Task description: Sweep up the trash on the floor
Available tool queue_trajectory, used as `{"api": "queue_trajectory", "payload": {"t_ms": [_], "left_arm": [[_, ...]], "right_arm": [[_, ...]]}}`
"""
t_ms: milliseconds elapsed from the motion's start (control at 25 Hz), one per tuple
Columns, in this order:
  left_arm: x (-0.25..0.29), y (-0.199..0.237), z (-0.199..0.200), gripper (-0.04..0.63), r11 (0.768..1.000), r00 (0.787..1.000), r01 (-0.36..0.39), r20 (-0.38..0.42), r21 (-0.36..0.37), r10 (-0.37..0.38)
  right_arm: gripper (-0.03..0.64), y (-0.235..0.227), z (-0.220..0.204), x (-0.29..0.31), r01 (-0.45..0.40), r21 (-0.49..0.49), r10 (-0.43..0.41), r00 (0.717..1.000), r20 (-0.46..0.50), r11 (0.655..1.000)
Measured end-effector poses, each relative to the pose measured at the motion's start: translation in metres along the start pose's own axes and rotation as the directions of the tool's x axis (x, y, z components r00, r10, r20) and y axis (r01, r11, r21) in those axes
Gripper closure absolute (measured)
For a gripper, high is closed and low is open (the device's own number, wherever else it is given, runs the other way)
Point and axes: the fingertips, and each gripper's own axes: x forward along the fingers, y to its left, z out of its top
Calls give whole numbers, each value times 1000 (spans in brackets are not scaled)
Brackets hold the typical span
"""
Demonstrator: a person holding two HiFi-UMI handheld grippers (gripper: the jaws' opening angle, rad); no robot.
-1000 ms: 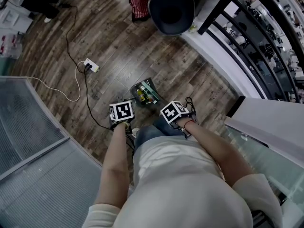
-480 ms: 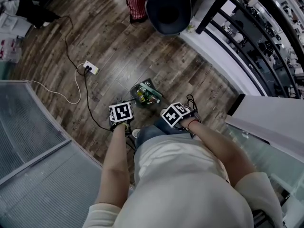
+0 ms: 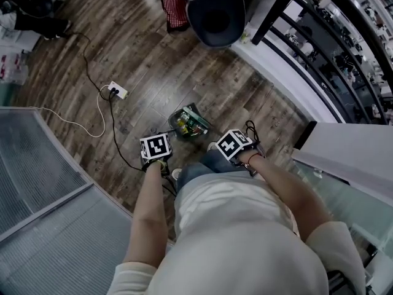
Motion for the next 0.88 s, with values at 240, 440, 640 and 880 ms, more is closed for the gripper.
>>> {"api": "queue_trajectory", "payload": {"t_ms": [240,440,640,880], "left_arm": [[0,2,0,500,1000,1000,11,0,20,-11],[-1,-3,-2,500,999,1000,26,-7,26,-26],[2,-1,-2,500,999,1000,25,0,31,-25],[-5,7,-3,500,999,1000,-2,-3,38,2]], "right_arm": [[518,-8,-10,-4,-46,149,43,999,27,988],[518,-15,-21,-1,-52,230,43,998,43,972],[518,-18,-32,4,-49,294,40,998,39,955],[518,-17,-44,12,-38,343,28,999,32,939]]}}
